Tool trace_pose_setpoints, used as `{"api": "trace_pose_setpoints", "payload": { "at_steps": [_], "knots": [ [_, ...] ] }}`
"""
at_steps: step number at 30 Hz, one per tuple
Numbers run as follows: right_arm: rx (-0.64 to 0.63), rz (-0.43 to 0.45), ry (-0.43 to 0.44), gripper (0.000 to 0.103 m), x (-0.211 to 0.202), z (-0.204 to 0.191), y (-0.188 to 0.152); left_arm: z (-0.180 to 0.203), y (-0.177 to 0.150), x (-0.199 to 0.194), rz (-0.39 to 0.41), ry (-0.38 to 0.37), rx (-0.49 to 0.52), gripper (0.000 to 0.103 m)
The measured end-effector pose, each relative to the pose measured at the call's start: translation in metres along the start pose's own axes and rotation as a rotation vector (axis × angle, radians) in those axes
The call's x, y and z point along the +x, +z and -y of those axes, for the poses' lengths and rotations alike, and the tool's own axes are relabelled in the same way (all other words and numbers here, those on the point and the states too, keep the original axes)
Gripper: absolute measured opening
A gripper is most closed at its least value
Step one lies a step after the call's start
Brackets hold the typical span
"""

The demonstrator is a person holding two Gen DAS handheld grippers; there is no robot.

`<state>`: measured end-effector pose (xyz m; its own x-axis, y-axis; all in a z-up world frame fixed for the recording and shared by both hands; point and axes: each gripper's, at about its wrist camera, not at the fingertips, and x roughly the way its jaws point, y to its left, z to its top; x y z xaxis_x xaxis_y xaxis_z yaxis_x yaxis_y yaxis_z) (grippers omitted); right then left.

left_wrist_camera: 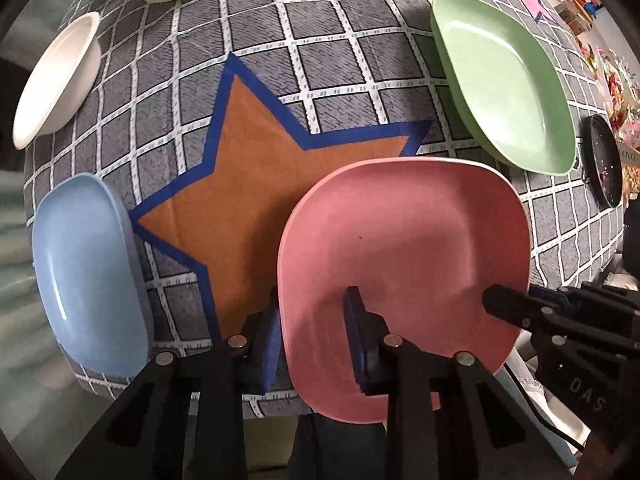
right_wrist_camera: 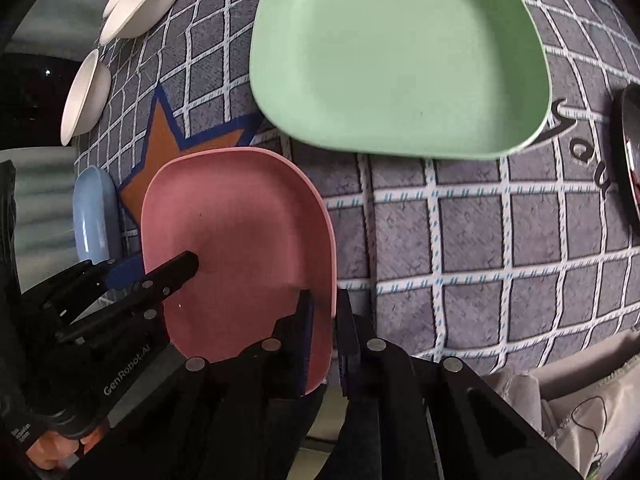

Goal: Organize plates and bowls

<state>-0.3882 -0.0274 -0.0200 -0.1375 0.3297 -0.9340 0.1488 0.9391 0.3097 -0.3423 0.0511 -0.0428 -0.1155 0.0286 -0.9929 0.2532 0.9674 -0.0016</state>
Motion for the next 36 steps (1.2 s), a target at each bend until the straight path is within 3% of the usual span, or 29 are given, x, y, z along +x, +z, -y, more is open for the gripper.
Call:
{"api": "trace_pose_setpoints", "payload": {
  "at_steps": [7, 15, 19, 24, 27, 36],
  "knots": [
    [-0.054, -0.016, 0.018, 0.014, -0.01, 0.004, -0.014, -0.01, -0.022, -0.023, 0.027, 0.022, -0.035, 0.032],
    [-0.132, 0.003, -0.001, 0.014, -0.038, -0.008, 0.025, -0.043, -0.031, -0.061, 0.104, 0.014, -0.083, 0.032],
    [-0.16, 0.027, -0.008, 0.014, -0.038, -0.042, 0.037, -0.076, -0.028, -0.069, 0.116, 0.042, -0.069, 0.032],
    [-0.166, 0.017, 0.001, 0.014, -0.026, -0.086, 0.042, -0.146, -0.011, -0.075, 0.107, 0.036, -0.106, 0.032],
    [-0.188, 0.008, 0.005, 0.014, -0.019, -0.113, 0.043, -0.178, -0.019, -0.07, 0.104, 0.034, -0.122, 0.032],
    [-0.181, -0.01, 0.0, 0.014, 0.008, -0.168, 0.056, -0.238, -0.028, -0.052, 0.087, 0.031, -0.104, 0.032]
  ]
}}
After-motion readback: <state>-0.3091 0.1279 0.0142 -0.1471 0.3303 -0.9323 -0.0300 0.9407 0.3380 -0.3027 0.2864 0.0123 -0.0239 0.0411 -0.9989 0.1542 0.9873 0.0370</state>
